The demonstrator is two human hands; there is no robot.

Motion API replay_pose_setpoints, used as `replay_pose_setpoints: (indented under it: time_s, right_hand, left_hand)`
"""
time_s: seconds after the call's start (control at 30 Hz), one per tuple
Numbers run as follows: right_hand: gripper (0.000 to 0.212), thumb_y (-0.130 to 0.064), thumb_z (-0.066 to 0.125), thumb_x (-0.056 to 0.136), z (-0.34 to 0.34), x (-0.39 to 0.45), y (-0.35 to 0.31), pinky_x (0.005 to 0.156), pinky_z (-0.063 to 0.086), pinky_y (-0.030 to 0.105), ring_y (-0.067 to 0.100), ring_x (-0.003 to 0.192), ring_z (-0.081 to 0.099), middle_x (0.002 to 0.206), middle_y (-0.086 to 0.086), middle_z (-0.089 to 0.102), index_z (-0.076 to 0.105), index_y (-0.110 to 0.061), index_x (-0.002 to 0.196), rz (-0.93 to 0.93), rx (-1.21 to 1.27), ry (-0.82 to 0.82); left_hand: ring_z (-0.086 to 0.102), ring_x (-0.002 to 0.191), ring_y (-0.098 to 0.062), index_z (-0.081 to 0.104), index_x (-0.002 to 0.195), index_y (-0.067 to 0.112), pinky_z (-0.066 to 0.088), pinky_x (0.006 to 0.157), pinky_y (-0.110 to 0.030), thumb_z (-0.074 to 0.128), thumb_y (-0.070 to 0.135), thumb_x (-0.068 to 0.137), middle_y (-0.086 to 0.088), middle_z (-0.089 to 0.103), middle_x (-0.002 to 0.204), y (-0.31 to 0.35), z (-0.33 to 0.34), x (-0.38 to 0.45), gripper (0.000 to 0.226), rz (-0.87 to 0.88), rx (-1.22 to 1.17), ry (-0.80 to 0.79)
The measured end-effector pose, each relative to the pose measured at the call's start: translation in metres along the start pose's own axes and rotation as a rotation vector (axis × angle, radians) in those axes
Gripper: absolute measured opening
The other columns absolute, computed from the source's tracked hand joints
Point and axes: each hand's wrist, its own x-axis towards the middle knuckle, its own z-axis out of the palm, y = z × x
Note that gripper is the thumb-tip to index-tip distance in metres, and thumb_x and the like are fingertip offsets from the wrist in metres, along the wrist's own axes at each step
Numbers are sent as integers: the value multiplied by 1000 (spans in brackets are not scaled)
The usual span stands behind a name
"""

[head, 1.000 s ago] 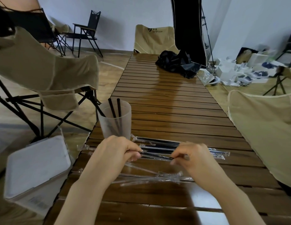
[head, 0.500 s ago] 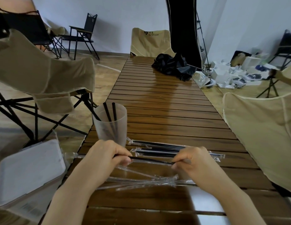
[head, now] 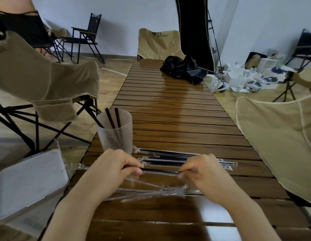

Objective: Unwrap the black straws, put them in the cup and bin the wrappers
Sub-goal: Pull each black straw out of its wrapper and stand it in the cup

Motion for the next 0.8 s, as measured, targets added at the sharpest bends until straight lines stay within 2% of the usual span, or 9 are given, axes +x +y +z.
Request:
replay_pose_setpoints:
  time_s: [0.1,0.27,0.33,0.43,0.6,0.7,0.8]
  right_hand:
    - [16,-20,62,88,4,0,-4,72,48,12,-1,75,61,74,-23,61,76,-27,82,-19,3,11]
    - [13,-19,65,86,10,3,-12,72,48,14,3,76,61,73,-19,62,76,-25,83,-61,41,48]
    - [13,-20,65,86,14,4,-15,73,48,16,4,78,61,75,-17,62,76,-26,85,-89,45,24]
    - [10,-25,67,85,19,5,-20,77,49,19,1,79,59,76,-23,59,74,-29,89,-111,34,-8]
    - [21,-33,68,83,4,4,-15,80,51,17,-5,86,60,92,-22,64,70,-34,104,-23,49,8]
    - [10,-28,65,86,1,2,-9,74,48,11,-7,80,61,82,-23,65,73,-32,92,0,35,9]
    - [15,-25,62,88,3,2,-7,69,50,14,0,73,64,76,-12,70,75,-25,80,-1,21,20]
  left_hand:
    - [50,99,23,78,94,34,35,75,7,66,32,87,23,72,88,1,0,1,13,21,12,19]
    - [57,87,20,75,95,39,40,74,2,67,32,87,25,71,81,1,-2,-3,13,16,14,14]
    - [60,88,14,74,98,40,42,77,-2,65,33,88,21,73,82,3,0,-4,15,12,21,-9]
    - [61,89,10,72,101,40,43,80,-5,63,34,90,19,73,85,7,1,-4,16,6,37,-47]
    - [55,75,23,71,94,43,41,63,-5,65,31,88,32,62,69,0,-8,-8,15,-46,-21,13]
    - [56,75,23,72,91,43,40,62,-1,66,30,87,35,63,65,0,-8,-7,15,-50,-64,16]
    - [54,68,24,74,92,39,38,61,1,67,28,87,35,60,60,4,-3,-4,13,-47,-75,3]
